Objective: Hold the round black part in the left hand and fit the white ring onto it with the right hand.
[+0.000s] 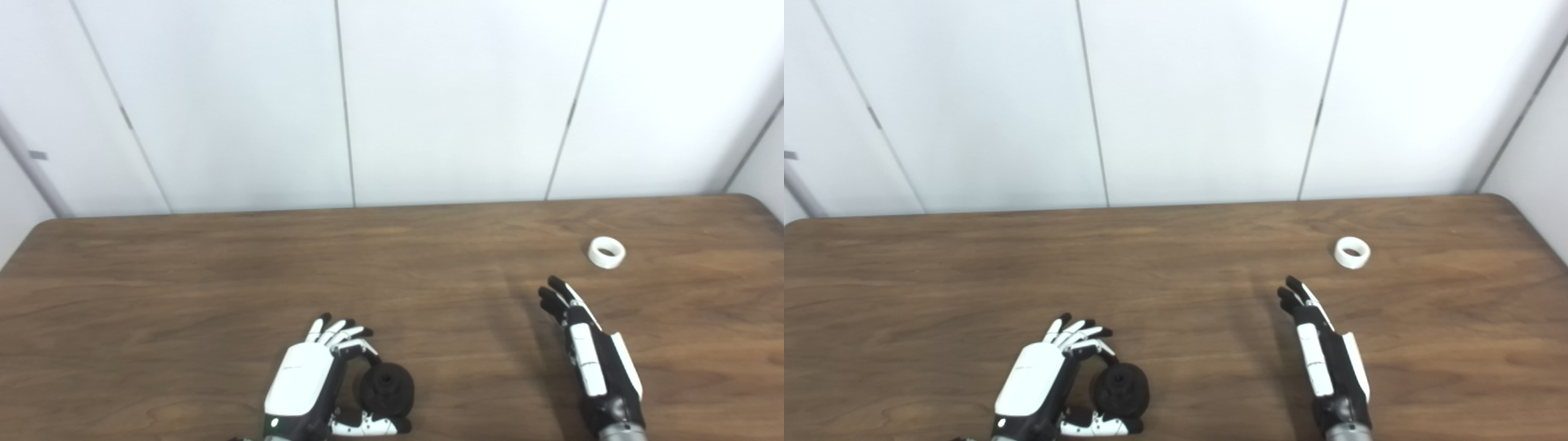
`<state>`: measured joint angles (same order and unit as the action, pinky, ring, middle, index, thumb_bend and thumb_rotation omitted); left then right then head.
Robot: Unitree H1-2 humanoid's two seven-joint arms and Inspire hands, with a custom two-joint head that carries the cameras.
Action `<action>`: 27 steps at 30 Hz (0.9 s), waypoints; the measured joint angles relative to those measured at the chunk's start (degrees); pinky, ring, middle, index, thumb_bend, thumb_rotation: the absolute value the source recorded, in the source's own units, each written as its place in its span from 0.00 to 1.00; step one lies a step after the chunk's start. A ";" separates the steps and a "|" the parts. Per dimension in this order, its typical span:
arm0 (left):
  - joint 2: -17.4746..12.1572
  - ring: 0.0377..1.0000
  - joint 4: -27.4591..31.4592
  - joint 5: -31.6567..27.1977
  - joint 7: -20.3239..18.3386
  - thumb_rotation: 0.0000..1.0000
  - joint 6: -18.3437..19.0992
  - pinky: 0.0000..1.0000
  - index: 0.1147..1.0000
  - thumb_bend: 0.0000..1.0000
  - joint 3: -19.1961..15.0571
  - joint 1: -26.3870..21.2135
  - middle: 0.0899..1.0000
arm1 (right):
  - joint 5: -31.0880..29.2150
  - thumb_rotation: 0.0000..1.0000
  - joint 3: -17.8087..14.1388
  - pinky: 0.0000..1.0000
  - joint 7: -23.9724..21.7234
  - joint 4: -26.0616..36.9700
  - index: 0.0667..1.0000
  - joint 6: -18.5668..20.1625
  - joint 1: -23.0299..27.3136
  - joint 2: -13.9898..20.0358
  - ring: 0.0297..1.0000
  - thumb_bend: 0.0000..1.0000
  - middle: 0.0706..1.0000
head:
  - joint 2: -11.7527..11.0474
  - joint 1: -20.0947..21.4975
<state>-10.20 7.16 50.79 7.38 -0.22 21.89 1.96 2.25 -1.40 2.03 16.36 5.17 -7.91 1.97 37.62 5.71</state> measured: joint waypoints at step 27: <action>-2.65 0.88 -0.23 -3.02 -1.30 0.05 -3.42 1.00 0.42 0.52 -3.85 0.66 0.78 | 31.04 0.20 -0.36 0.92 -1.96 2.93 0.71 11.11 13.00 15.70 0.94 0.80 0.90 | -0.79 12.13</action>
<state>-12.85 6.93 47.76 6.08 -3.63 18.04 2.62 33.29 -1.76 0.08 19.30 16.28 5.09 17.67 36.83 17.84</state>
